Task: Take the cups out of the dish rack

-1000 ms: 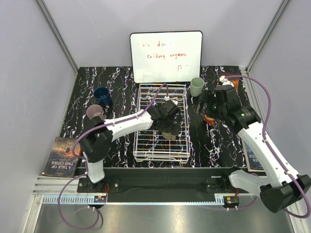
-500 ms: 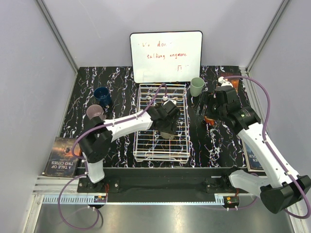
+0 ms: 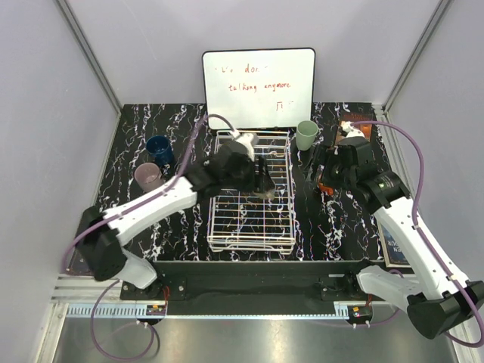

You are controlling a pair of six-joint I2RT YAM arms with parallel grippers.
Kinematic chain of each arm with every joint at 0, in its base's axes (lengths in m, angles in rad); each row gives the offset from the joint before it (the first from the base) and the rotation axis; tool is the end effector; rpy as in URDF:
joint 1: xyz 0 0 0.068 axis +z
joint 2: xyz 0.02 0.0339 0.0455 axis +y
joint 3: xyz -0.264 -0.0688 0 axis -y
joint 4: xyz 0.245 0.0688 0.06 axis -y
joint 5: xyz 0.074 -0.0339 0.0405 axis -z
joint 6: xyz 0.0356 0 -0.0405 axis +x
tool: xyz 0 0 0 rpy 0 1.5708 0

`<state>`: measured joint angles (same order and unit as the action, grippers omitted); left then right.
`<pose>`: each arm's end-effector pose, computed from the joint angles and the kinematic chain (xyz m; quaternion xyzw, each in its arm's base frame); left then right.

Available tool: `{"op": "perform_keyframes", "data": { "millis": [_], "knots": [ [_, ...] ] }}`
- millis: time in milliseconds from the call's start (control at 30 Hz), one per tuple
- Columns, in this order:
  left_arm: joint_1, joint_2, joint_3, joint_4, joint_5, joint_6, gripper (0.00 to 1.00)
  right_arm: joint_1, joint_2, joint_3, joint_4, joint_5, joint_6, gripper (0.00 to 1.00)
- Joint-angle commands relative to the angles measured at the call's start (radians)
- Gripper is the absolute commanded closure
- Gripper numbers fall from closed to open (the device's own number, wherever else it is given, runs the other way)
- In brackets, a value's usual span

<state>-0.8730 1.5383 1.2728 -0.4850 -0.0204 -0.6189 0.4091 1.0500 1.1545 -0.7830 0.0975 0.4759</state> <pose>0.2214 -0.2629 0.2962 0.1122 0.9101 -0.2637 0.2992 0.1952 0.0808 0.3590 0.0511 0.8998 0.1448 0.4083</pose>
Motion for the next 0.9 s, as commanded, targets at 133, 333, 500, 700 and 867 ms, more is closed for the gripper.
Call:
{"op": "perform_keyframes", "data": {
  "millis": [133,333,500,700,867],
  "knots": [
    [0.218,-0.208,-0.359,0.881,0.661,-0.397,1.00,0.007,-0.085,0.001,0.137,-0.145,0.113,0.12],
    [0.269,-0.110,-0.515,1.541,0.855,-0.744,1.00,0.008,-0.103,-0.051,0.304,-0.355,0.263,0.13],
    [0.269,-0.053,-0.530,1.775,0.892,-0.854,1.00,0.008,-0.122,-0.137,0.497,-0.478,0.385,0.16],
    [0.269,-0.040,-0.521,1.780,0.907,-0.848,1.00,0.008,-0.101,-0.154,0.605,-0.600,0.454,0.25],
    [0.269,-0.029,-0.506,1.752,0.906,-0.825,1.00,0.008,-0.090,-0.150,0.652,-0.639,0.483,0.34]
  ]
}}
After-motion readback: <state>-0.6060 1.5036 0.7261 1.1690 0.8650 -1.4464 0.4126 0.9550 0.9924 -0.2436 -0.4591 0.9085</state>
